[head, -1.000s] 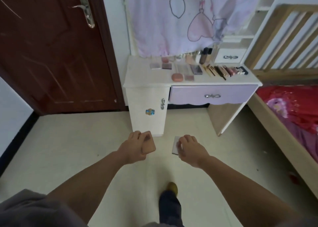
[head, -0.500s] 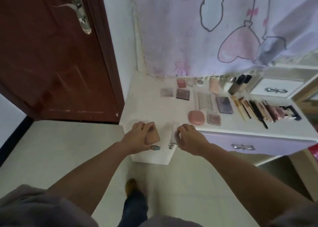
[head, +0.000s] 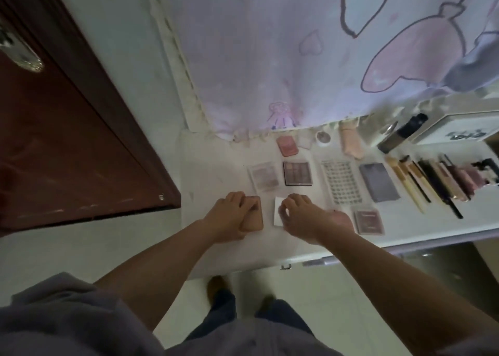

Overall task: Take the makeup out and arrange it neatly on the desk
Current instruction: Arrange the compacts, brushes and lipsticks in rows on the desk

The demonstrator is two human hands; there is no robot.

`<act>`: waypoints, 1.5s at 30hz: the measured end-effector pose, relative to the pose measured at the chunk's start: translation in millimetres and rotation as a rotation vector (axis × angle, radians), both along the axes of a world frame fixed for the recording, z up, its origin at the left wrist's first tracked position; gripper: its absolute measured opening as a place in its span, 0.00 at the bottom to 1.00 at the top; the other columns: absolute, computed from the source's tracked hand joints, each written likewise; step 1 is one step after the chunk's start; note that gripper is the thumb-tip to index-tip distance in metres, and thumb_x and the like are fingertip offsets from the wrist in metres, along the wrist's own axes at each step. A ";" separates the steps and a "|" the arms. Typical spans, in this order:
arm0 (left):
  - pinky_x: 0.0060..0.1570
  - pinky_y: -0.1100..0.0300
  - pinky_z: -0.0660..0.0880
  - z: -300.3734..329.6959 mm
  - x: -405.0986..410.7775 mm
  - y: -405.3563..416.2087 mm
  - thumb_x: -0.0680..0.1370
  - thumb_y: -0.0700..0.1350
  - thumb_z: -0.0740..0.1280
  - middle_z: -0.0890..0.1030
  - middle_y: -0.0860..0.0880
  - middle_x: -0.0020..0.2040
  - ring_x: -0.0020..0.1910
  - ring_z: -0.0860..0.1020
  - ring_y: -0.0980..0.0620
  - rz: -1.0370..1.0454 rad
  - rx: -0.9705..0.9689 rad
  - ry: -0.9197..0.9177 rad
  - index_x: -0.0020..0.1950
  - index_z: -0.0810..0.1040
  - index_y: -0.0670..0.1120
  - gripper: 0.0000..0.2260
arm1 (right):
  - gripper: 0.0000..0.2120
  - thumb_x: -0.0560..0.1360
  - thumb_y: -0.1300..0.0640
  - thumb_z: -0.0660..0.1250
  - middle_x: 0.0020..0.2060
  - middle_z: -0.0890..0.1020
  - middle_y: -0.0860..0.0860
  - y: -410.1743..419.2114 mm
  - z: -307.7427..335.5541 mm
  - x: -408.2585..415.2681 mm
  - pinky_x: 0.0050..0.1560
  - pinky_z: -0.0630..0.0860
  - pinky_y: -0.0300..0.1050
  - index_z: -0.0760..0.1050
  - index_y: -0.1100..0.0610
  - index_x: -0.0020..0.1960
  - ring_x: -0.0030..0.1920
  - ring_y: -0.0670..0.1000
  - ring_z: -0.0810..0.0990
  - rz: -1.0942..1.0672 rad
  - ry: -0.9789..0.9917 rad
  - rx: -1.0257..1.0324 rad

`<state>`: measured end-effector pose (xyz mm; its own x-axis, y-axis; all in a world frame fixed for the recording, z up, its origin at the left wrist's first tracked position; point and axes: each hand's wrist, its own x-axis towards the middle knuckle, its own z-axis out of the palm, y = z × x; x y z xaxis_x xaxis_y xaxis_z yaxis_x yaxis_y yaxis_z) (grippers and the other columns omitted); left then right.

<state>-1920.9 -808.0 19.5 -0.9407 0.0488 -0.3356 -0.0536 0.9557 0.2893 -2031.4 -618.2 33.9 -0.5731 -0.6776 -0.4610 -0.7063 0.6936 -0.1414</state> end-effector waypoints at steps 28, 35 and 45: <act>0.54 0.51 0.76 49.7 16.1 -7.5 0.78 0.63 0.52 0.79 0.43 0.60 0.55 0.79 0.47 1.130 1.980 -0.092 0.62 0.78 0.47 0.26 | 0.27 0.68 0.48 0.73 0.64 0.67 0.50 -85.4 52.5 6.3 0.59 0.73 0.50 0.68 0.54 0.62 0.62 0.51 0.67 0.219 -0.313 -0.625; 0.54 0.48 0.77 63.6 5.0 -21.0 0.78 0.62 0.54 0.79 0.40 0.57 0.50 0.80 0.45 1.113 2.039 -0.039 0.61 0.79 0.43 0.27 | 0.23 0.70 0.45 0.70 0.58 0.74 0.44 -97.6 82.6 -28.8 0.59 0.72 0.40 0.67 0.47 0.62 0.58 0.46 0.74 0.165 -0.575 -0.570; 0.57 0.46 0.75 42.5 5.5 -38.3 0.77 0.55 0.59 0.78 0.38 0.61 0.57 0.77 0.40 1.156 2.121 -0.056 0.62 0.78 0.41 0.23 | 0.07 0.79 0.65 0.60 0.42 0.84 0.54 -131.2 51.5 -60.0 0.41 0.81 0.40 0.77 0.60 0.48 0.42 0.49 0.84 -0.514 -1.077 -0.704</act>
<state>-1915.4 -846.3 62.0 -0.8221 -0.0999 -0.5605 -0.1612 -0.9034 0.3974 -2091.4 -749.4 85.4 -0.4104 -0.7730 -0.4837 0.2834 0.3960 -0.8734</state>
